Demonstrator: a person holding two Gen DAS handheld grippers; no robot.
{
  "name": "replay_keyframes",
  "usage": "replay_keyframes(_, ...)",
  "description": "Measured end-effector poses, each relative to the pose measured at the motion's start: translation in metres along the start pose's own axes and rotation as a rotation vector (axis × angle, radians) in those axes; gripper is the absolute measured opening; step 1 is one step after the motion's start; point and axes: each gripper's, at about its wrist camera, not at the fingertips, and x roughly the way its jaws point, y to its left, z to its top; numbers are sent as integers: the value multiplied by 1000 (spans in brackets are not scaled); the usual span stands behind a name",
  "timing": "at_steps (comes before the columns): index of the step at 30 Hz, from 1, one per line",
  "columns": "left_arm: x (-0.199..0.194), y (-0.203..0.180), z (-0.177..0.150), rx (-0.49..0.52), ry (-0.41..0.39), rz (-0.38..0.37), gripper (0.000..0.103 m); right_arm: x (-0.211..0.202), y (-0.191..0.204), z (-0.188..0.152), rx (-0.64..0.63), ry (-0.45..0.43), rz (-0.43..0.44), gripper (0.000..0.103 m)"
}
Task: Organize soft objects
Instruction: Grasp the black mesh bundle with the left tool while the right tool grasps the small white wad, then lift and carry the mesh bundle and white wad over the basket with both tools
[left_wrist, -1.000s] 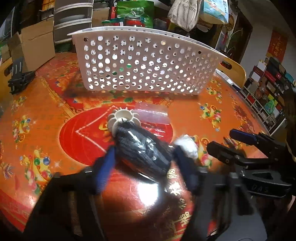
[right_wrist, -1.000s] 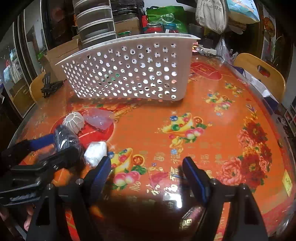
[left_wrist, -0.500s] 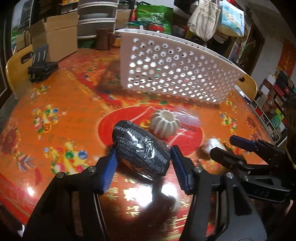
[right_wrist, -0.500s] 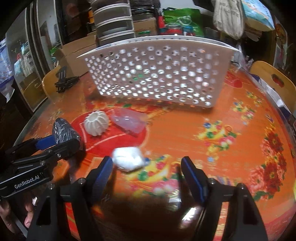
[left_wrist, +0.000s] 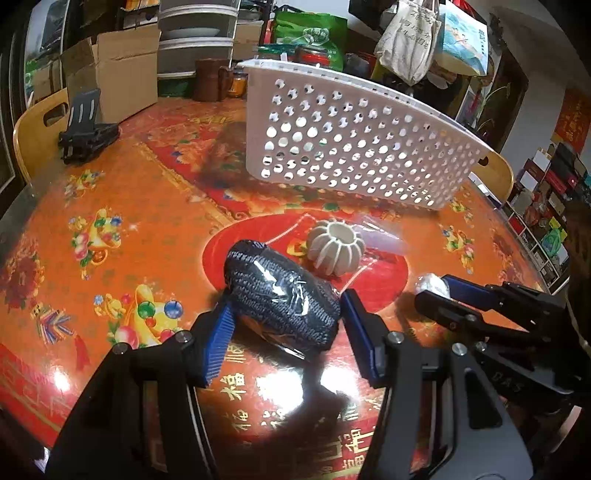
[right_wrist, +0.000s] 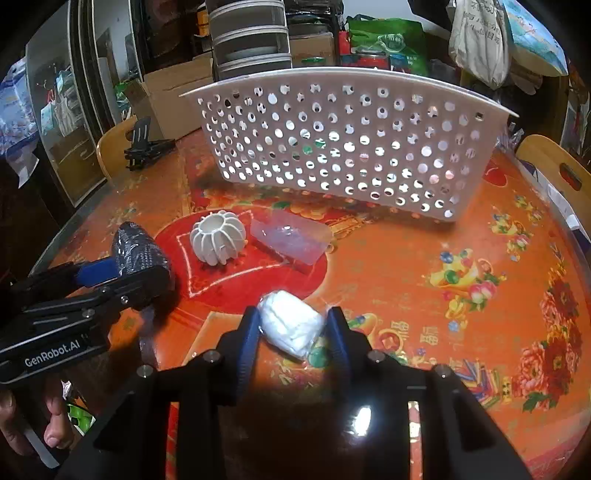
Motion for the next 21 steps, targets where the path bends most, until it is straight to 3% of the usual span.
replay_keyframes(21, -29, -21, 18, 72, -71, 3, 54, -47, -22, 13, 25, -117, -37, 35)
